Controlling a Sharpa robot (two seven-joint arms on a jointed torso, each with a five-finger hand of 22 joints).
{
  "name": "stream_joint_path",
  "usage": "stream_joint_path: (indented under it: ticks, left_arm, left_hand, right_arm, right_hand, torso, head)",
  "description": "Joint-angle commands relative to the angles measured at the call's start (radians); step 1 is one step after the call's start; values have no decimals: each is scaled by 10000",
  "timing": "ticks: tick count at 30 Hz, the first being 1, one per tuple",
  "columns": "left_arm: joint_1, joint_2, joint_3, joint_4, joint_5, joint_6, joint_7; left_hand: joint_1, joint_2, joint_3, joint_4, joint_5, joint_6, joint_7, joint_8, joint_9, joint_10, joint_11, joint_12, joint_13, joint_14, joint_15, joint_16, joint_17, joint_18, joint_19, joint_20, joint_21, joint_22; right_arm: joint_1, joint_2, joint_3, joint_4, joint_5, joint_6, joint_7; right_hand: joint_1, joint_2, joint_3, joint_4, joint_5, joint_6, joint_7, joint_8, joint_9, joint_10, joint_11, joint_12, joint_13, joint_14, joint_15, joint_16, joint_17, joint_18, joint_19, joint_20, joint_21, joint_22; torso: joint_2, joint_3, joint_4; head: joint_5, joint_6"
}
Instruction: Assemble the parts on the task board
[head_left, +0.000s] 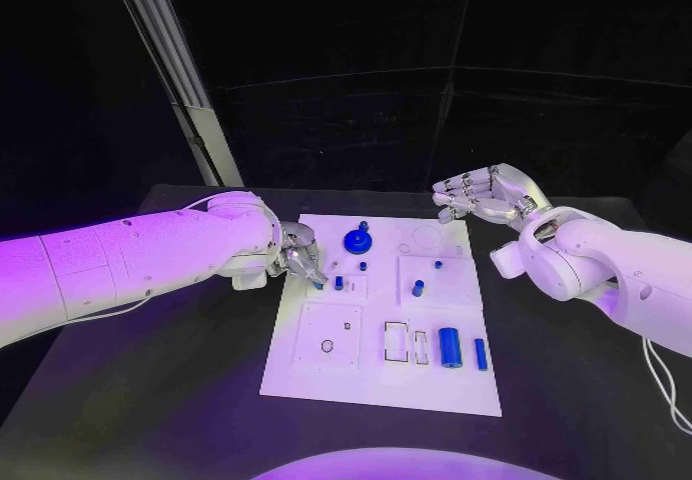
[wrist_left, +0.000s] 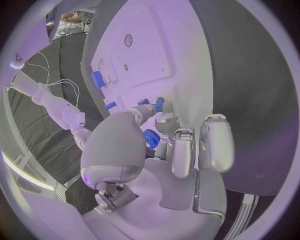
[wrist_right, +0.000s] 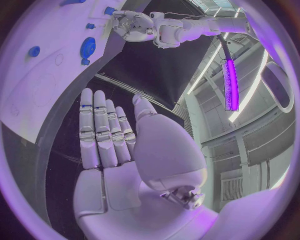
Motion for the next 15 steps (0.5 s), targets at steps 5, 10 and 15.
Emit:
stream_joint_path:
  ticks: [5, 10, 15]
  left_arm:
    - [-48, 77, -35, -31, 242, 391, -159]
    - [-47, 87, -35, -47, 262, 459, -203]
    - [-47, 86, -35, -63, 267, 485, -223]
  left_hand:
    - [-411, 25, 831, -970, -4, 130, -136, 52, 27, 146, -46, 140, 130, 1057, -67, 31, 2634, 46, 116, -64, 22, 30]
    - [-547, 31, 573, -886, -7, 208, -182, 31, 23, 186, -82, 216, 240, 1057, -97, 31, 2634, 43, 125, -91, 35, 53]
    - [-583, 40, 485, -862, -4, 251, -200, 25, 22, 212, -96, 260, 306, 1057, -107, 31, 2634, 36, 135, -100, 57, 80]
  right_arm:
    - [18, 12, 5, 15, 38, 70, 102]
    - [18, 8, 5, 14, 38, 73, 101]
    - [18, 7, 5, 12, 38, 81, 98]
  right_hand:
    - [-86, -11, -41, 2, 73, -55, 3, 37, 14, -58, -16, 47, -9, -82, 23, 0, -13, 37, 60, 24, -42, -14]
    - [-86, -11, -41, 2, 73, -55, 3, 37, 14, -58, -16, 47, -9, -82, 23, 0, -13, 37, 60, 24, -42, -14]
    - [-86, -11, -41, 2, 73, -55, 3, 37, 14, -58, -16, 47, -9, -82, 23, 0, -13, 37, 60, 24, -42, -14]
  torso:
    - [-5, 0, 9]
    - [-4, -2, 9]
    - [-6, 0, 13]
  head:
    - [-13, -22]
    - [-14, -37]
    - [-6, -55]
